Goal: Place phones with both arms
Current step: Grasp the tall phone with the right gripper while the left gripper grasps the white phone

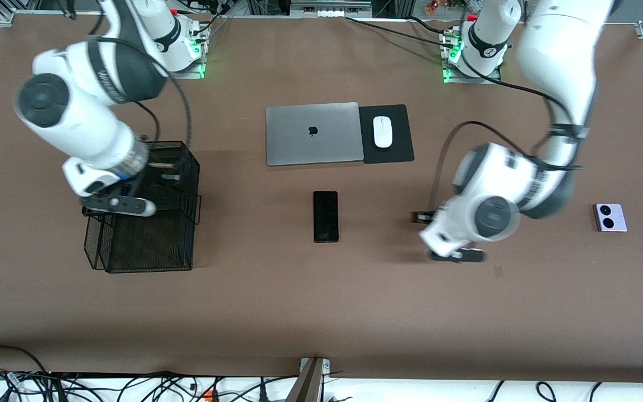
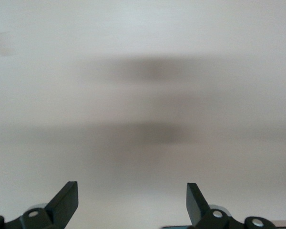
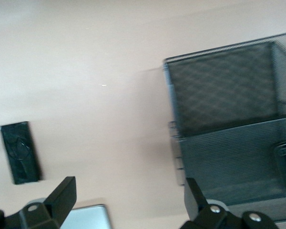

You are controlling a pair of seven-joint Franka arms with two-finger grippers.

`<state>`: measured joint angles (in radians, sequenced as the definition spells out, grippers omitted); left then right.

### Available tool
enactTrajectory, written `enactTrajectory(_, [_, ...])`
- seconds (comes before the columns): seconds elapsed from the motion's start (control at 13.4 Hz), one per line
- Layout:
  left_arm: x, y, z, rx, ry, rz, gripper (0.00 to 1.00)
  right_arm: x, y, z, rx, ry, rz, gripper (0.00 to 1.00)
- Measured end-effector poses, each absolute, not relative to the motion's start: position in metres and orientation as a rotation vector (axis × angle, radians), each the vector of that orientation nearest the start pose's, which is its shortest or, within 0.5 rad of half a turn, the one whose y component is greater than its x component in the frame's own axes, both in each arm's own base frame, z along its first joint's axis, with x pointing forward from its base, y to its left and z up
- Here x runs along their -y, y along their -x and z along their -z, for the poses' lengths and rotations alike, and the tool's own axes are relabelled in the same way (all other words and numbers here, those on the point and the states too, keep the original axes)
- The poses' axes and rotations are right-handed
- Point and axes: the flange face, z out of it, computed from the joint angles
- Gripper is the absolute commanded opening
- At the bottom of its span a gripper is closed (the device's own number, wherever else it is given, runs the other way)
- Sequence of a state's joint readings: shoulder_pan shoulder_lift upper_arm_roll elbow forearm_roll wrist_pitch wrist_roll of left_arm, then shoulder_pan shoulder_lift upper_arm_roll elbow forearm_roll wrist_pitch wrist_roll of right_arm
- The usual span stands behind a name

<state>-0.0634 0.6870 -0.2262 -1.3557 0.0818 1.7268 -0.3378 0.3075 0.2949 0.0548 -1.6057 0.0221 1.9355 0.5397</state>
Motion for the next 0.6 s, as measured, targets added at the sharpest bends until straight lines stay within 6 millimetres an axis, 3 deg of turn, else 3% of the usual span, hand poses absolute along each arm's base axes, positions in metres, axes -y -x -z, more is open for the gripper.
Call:
enactTrajectory(0.15, [0.081, -0.683, -0.296, 0.192, 3.044, -0.535, 1.0, -0.292, -0.607, -0.448, -0.398, 3.062, 0.018, 1.0])
enactTrajectory(0.3, [0.017, -0.681, -0.284, 0.179, 2.922, -0.545, 1.0, -0.358, -0.602, -0.432, -0.48, 3.057, 0.037, 1.0])
enactTrajectory(0.6, [-0.066, -0.676, -0.264, 0.169, 2.775, -0.552, 1.0, -0.467, -0.58, -0.385, -0.477, 3.088, 0.117, 1.0])
